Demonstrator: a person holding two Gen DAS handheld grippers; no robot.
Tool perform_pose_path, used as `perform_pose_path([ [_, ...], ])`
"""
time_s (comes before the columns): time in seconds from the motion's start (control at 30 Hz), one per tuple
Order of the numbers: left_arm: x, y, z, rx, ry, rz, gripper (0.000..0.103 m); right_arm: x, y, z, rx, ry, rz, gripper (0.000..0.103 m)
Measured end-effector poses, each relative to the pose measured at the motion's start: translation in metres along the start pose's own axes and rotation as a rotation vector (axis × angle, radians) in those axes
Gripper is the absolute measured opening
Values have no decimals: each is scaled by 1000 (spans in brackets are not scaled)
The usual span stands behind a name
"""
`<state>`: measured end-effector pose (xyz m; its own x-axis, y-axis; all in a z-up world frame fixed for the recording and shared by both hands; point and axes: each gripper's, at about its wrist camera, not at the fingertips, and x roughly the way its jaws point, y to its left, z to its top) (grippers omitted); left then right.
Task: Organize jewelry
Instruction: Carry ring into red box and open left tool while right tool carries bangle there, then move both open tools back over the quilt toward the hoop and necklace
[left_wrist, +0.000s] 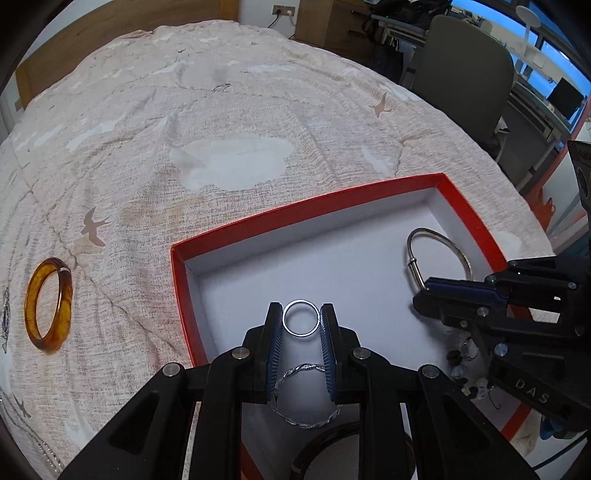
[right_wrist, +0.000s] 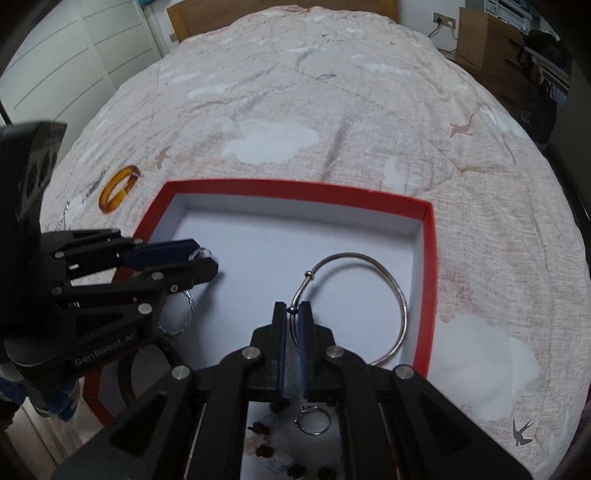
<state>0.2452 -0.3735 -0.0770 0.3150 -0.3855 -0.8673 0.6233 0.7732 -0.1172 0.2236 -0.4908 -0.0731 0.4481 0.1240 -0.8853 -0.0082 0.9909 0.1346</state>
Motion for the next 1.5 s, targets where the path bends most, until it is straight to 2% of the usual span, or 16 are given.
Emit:
perform_pose_path([
  [0.13, 2, -5, -2, 32, -3, 26, 23, 3, 2, -2, 3, 6, -19, 8],
  [0.2, -1, -6, -1, 37, -7, 20, 31, 1, 1, -3, 5, 8, -38, 13],
  [0.27, -6, -8, -1, 37, -17, 24, 37, -4, 2, -4, -4, 5, -55, 23],
  [0.3, -9, -7, -1, 34, -23, 23, 39, -9, 2, -6, -6, -3, -53, 24],
  [0.6, -72, -7, -19, 16, -89, -13, 44, -67, 10, -27, 27, -92, -80, 26],
  [0.67, -94, -5, -32, 9, -101, -32, 44, -83, 14, -34, 54, -121, -86, 26],
  [0.8, -131, -2, -59, 7, -92, -23, 44, -114, 32, -47, 85, -178, -65, 26],
  [0.87, -151, 4, -75, -9, -100, -11, 51, -128, 44, -53, 88, -203, -47, 26],
  [1.0, -190, 19, -113, -31, -130, 44, 58, -153, 76, -67, 75, -245, -21, 26],
  [1.27, -260, 73, -194, -135, -173, 179, 59, -189, 142, -94, 26, -294, 30, 26],
  [1.37, -280, 96, -218, -187, -184, 213, 63, -198, 165, -100, 2, -305, 46, 27],
  [1.5, -300, 129, -243, -263, -198, 258, 63, -203, 194, -102, -39, -306, 66, 27],
])
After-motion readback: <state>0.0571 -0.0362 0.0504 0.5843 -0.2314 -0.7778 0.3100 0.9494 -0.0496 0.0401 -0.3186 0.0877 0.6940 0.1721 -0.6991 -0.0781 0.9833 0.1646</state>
